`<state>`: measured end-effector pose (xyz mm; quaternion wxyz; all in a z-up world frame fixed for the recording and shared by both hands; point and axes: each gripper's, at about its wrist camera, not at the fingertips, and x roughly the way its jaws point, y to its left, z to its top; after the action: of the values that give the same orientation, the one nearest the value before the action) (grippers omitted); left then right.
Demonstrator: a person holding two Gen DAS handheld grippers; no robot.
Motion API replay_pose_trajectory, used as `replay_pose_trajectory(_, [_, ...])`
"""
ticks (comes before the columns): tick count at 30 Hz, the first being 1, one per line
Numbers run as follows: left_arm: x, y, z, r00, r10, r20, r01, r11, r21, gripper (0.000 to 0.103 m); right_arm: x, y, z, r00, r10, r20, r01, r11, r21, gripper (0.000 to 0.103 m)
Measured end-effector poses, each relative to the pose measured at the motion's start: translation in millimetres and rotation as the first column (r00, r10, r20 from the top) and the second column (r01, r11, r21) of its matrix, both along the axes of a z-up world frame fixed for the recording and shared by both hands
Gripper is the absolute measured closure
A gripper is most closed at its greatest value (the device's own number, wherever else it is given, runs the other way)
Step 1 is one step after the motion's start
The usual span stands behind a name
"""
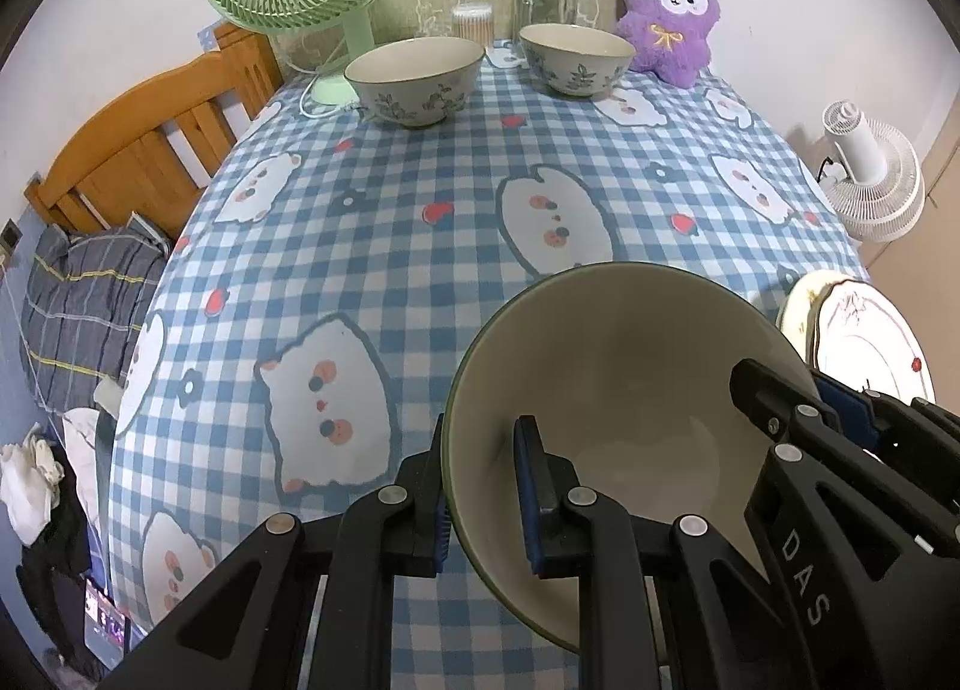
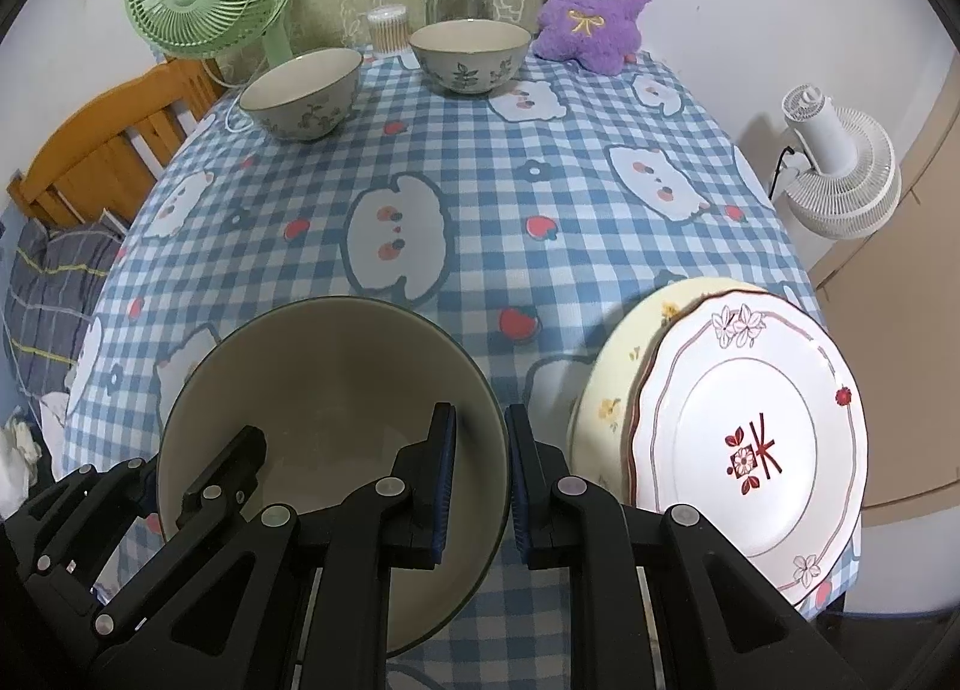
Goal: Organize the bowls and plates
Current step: 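Lift the cream bowl with both grippers and carry it toward the plate stack, then lower the cream bowl onto the table beside the plates and open both grippers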
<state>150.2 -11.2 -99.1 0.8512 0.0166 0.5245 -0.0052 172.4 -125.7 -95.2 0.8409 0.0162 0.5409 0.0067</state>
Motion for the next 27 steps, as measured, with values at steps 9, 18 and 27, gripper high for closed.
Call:
replay_pose_trajectory(9, [-10,0,-10,1.0,0.021,-0.016,-0.021,1.0,0.008,0.087,-6,1,-12,1.0,0.015,-0.015,-0.015,1.0,0.018,0.083])
replay_pose_trajectory(18, [-7,3,-10,0.999,0.036,0.018,-0.037,0.999,0.022,0.087,-1,4,-14,1.0,0.017,-0.004,-0.017,1.0,0.021,0.083])
replay_pose_trajectory(27, [-2,5,-14,0.999,0.029,0.015,-0.029,0.999,0.015,0.087,2,8,-15,1.0,0.004,0.003,-0.004,1.0,0.025,0.083])
